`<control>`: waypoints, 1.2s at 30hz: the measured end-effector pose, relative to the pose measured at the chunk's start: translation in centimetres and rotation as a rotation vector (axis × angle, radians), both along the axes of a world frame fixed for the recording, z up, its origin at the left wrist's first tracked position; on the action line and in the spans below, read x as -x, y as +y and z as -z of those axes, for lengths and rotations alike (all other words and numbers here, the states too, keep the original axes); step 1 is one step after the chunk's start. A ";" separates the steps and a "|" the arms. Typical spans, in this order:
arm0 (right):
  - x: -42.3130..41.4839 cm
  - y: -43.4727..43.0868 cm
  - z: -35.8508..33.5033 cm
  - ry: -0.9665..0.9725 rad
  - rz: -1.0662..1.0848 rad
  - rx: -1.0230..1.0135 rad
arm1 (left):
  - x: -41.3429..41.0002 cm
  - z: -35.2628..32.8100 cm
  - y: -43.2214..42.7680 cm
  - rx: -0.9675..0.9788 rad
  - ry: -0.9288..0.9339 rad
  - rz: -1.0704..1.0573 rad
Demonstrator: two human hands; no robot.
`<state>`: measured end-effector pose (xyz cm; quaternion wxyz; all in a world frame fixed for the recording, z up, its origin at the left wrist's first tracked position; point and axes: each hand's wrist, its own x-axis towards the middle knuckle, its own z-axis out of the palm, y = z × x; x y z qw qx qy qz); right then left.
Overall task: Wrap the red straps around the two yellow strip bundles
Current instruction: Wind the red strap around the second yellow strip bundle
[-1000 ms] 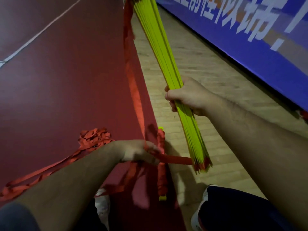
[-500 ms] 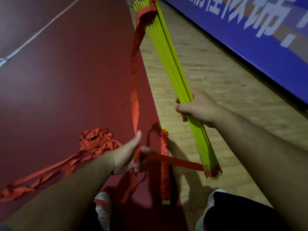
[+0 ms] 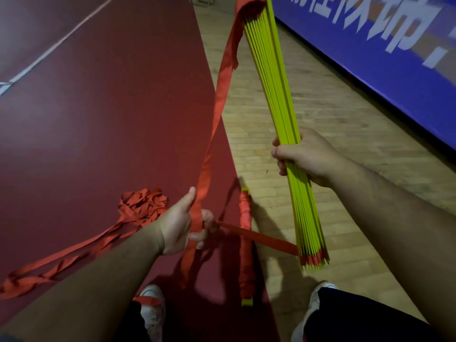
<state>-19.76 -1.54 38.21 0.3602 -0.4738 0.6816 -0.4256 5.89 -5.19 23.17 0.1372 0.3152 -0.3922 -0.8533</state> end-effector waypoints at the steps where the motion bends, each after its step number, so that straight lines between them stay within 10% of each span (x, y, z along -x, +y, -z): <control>1: 0.0 0.0 0.0 -0.001 0.001 0.002 | 0.1 -0.1 0.0 0.013 -0.002 -0.001; 6: 0.0 0.1 -0.4 0.015 0.001 0.023 | 0.1 -0.3 -0.1 0.081 0.019 0.005; 17: 0.8 1.8 -3.0 0.011 0.011 0.040 | -0.4 -4.0 0.9 0.877 -0.343 0.119; 24: -0.4 1.9 -9.7 0.101 0.049 0.161 | 0.4 -12.5 -1.8 1.552 -0.909 0.223; 36: -0.9 7.1 -16.9 -0.131 0.047 0.355 | -1.6 -22.2 0.4 1.343 -0.644 0.192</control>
